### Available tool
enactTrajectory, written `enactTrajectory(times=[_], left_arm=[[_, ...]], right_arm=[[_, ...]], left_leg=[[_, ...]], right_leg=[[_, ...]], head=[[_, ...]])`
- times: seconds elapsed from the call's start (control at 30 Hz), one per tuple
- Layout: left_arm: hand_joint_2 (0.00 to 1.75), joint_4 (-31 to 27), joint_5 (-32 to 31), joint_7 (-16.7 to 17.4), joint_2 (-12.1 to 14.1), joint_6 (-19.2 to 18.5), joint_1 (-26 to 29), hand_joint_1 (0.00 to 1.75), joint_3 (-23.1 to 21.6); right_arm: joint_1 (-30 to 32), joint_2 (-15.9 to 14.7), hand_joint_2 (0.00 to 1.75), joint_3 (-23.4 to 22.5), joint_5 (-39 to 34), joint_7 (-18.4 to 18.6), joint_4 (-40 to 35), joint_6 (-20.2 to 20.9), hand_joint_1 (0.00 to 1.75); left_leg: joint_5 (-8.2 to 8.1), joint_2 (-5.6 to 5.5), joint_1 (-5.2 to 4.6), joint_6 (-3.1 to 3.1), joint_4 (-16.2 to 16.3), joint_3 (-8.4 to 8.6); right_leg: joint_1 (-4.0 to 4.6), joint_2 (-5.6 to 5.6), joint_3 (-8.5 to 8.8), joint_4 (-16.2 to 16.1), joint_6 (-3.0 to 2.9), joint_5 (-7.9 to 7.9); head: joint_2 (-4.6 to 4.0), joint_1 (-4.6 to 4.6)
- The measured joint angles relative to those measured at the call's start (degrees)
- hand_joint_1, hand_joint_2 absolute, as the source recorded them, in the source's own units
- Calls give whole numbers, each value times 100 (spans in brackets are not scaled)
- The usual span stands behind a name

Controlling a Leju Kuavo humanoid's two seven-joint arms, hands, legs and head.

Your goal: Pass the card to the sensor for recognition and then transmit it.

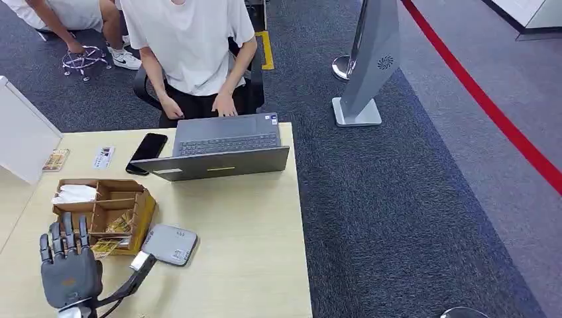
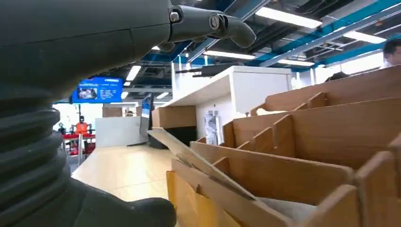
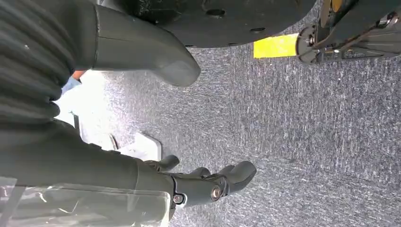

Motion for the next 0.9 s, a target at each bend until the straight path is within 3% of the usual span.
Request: enactTrajectory(times=[0.27, 0.4, 0.9], left_arm=[[175, 9, -9, 542, 44, 0, 14, 0, -706], [175, 9, -9, 643, 79, 0, 18, 0, -977], [175, 9, -9, 693, 146, 0, 26, 0, -1130]], right_arm=[[0, 0, 175, 0, 0, 0, -2, 7, 0], [0, 0, 175, 0, 0, 0, -2, 4, 0], [0, 0, 175, 0, 7, 0, -2, 11, 0]], left_leg=[[0, 0, 0, 0, 0, 0], [0, 0, 0, 0, 0, 0], [0, 0, 0, 0, 0, 0]], right_leg=[[0, 0, 1, 0, 0, 0], [0, 0, 1, 0, 0, 0], [0, 0, 1, 0, 0, 0]], head=[[0, 2], [0, 2], [0, 0]])
